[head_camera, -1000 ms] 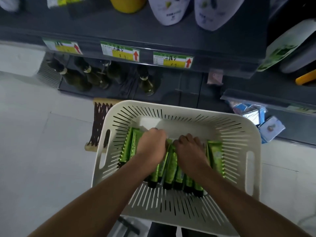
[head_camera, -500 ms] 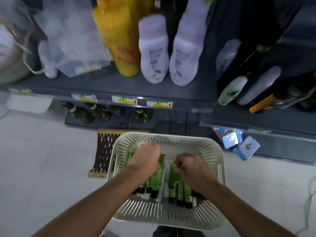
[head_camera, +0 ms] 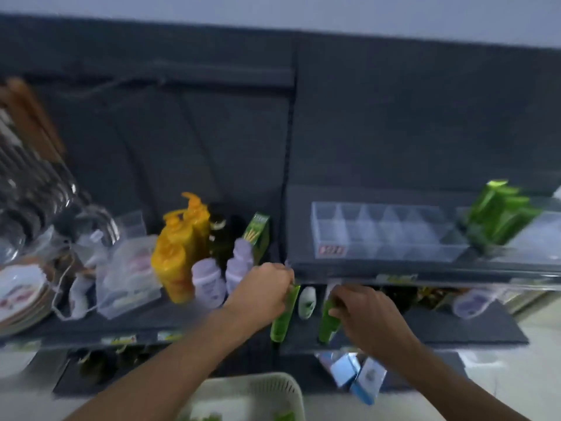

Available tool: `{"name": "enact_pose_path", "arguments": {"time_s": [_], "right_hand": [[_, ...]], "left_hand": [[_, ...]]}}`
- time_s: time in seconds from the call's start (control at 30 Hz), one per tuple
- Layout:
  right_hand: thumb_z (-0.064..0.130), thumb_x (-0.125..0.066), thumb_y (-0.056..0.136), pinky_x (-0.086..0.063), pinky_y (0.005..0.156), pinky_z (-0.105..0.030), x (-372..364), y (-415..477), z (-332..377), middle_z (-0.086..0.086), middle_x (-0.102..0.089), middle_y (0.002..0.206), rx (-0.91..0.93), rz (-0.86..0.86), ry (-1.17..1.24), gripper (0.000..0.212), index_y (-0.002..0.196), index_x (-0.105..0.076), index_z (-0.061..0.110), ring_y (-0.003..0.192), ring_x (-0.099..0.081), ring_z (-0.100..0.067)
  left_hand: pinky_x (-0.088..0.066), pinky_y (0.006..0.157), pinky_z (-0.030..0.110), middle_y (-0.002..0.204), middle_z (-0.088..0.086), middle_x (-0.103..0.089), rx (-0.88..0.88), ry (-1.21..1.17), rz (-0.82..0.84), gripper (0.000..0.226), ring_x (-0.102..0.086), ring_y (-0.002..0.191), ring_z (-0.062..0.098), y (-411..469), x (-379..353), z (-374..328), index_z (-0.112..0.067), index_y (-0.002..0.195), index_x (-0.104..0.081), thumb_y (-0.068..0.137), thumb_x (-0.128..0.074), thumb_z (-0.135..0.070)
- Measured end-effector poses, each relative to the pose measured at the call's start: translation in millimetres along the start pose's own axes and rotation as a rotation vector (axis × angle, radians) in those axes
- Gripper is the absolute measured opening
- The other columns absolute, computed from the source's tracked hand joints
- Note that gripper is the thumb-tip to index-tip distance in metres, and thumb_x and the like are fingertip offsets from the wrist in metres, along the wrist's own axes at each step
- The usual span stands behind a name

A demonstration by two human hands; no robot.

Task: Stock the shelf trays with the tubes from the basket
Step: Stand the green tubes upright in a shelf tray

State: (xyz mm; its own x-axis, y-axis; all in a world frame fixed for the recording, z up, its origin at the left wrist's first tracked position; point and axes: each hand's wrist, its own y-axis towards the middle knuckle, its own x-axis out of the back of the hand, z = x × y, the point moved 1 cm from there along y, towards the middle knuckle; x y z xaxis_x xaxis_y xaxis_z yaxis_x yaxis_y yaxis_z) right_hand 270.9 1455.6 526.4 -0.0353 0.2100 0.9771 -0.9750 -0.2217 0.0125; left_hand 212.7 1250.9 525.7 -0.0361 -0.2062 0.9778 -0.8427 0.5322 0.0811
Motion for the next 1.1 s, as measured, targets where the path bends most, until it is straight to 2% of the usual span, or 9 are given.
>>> {"name": "enact_pose_path", "arguments": {"time_s": [0.07, 0.13, 0.3, 0.4, 0.67, 0.77, 0.97, 1.1], "right_hand": [[0.029, -0.057, 0.092, -0.047, 0.071, -0.037, 42, -3, -21, 0.005, -0.062, 0.099, -0.01, -0.035, 0.003, 0.004, 0.093, -0.057, 0.025, 0.088, -0.062, -0.024], [0.03, -0.057, 0.093, -0.047, 0.074, -0.037, 78, -8, -47, 0.008, -0.061, 0.1, -0.029, -0.052, 0.005, 0.005, 0.094, -0.057, 0.025, 0.09, -0.06, -0.021], [0.031, -0.062, 0.089, -0.05, 0.075, -0.038, 148, -26, -126, 0.01, -0.06, 0.089, -0.048, -0.136, 0.044, 0.009, 0.086, -0.056, 0.025, 0.082, -0.059, -0.014], [0.03, -0.068, 0.084, -0.05, 0.072, -0.037, 182, -37, -183, 0.016, -0.057, 0.079, -0.012, -0.167, 0.076, 0.014, 0.081, -0.055, 0.027, 0.076, -0.057, -0.008], [0.033, -0.073, 0.081, -0.046, 0.067, -0.028, 259, -63, -312, 0.022, -0.06, 0.075, 0.013, -0.173, 0.048, 0.013, 0.083, -0.061, 0.032, 0.073, -0.055, -0.001], [0.036, -0.073, 0.082, -0.043, 0.066, -0.026, 278, -63, -349, 0.026, -0.058, 0.074, 0.015, -0.174, 0.029, 0.012, 0.086, -0.062, 0.034, 0.071, -0.052, 0.003], [0.032, -0.073, 0.081, -0.049, 0.066, -0.033, 298, -38, -394, 0.023, -0.056, 0.068, 0.034, -0.237, 0.07, 0.009, 0.084, -0.064, 0.032, 0.068, -0.054, 0.0], [0.033, -0.071, 0.082, -0.044, 0.065, -0.031, 297, -9, -415, 0.021, -0.057, 0.069, 0.007, -0.275, 0.114, 0.008, 0.082, -0.063, 0.031, 0.07, -0.054, -0.003]], "left_hand": [[-0.052, 0.081, 0.042, 0.102, 0.004, -0.067, -0.059, -0.02, -0.057, 0.015, -0.064, 0.096, 0.028, 27, 28, -28, -0.016, 0.1, -0.066, 0.095, -0.053, -0.02], [-0.053, 0.08, 0.043, 0.099, 0.001, -0.068, -0.127, -0.046, -0.115, 0.015, -0.065, 0.093, 0.027, 51, 51, -60, -0.017, 0.096, -0.067, 0.095, -0.053, -0.023], [-0.052, 0.081, 0.04, 0.098, -0.003, -0.066, -0.272, -0.095, -0.149, 0.018, -0.061, 0.093, 0.019, 111, 90, -150, -0.019, 0.097, -0.069, 0.098, -0.052, -0.024], [-0.051, 0.08, 0.036, 0.096, -0.006, -0.067, -0.32, -0.135, -0.175, 0.017, -0.061, 0.09, 0.016, 151, 99, -208, -0.019, 0.098, -0.071, 0.096, -0.055, -0.024], [-0.052, 0.08, 0.036, 0.089, -0.01, -0.067, -0.359, -0.21, -0.275, 0.014, -0.061, 0.082, 0.012, 254, 103, -337, -0.021, 0.094, -0.071, 0.094, -0.057, -0.026], [-0.052, 0.08, 0.036, 0.088, -0.012, -0.068, -0.346, -0.219, -0.297, 0.013, -0.061, 0.082, 0.009, 290, 102, -365, -0.024, 0.092, -0.07, 0.094, -0.058, -0.028], [-0.053, 0.077, 0.037, 0.083, -0.016, -0.067, -0.282, -0.188, -0.366, 0.011, -0.061, 0.081, 0.007, 351, 92, -383, -0.034, 0.088, -0.068, 0.091, -0.058, -0.037], [-0.042, 0.089, 0.035, 0.082, -0.015, -0.07, -0.285, -0.075, -0.4, 0.011, -0.059, 0.083, 0.011, 385, 80, -381, -0.033, 0.09, -0.07, 0.092, -0.06, -0.034]]}}
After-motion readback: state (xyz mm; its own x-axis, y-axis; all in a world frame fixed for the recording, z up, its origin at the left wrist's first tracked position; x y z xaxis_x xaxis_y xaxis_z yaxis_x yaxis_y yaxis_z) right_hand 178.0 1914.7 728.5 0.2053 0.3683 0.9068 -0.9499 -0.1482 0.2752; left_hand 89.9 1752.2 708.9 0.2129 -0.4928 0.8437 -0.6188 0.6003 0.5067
